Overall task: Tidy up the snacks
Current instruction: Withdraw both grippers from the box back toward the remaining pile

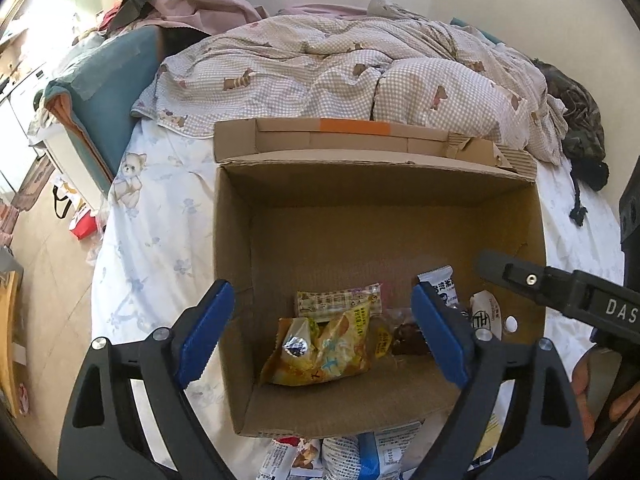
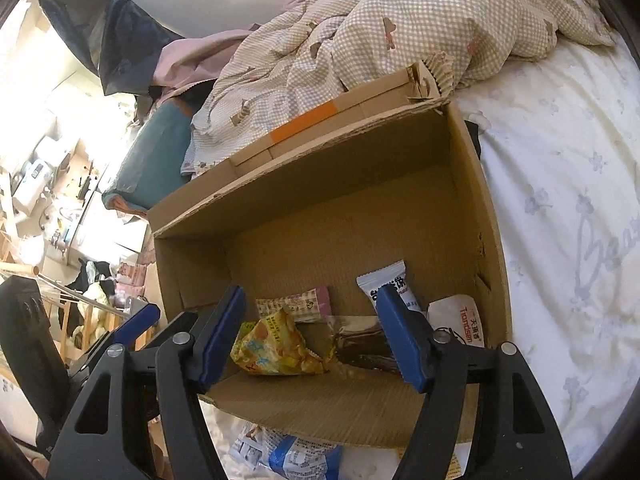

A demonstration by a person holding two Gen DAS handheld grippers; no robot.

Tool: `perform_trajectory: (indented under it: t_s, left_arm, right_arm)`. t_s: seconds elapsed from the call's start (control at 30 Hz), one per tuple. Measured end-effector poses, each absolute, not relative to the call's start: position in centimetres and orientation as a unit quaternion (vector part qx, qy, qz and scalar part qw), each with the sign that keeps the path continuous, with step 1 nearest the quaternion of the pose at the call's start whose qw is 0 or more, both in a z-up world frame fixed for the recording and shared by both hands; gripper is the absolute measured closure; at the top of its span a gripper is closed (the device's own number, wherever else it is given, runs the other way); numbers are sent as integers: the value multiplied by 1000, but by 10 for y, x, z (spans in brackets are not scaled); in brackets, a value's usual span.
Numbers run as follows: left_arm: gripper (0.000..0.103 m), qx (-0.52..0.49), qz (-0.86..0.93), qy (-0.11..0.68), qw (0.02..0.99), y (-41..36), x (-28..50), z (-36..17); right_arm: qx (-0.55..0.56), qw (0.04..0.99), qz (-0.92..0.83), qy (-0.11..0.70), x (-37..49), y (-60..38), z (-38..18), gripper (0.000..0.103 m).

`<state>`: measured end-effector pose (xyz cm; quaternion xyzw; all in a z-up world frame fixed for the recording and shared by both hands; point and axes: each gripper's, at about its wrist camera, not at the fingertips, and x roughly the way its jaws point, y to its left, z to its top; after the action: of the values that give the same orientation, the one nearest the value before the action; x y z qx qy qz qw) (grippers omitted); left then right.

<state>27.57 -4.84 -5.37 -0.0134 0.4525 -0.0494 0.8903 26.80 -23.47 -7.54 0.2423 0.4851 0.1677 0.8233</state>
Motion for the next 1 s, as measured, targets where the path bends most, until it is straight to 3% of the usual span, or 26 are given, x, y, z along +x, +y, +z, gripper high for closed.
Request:
perform_trajectory:
  t_s: [1.0]
  left_arm:
    - [15, -32, -30, 429, 902, -9, 189, -20]
  right_arm:
    - [201, 832, 173, 487, 167, -229, -46, 32]
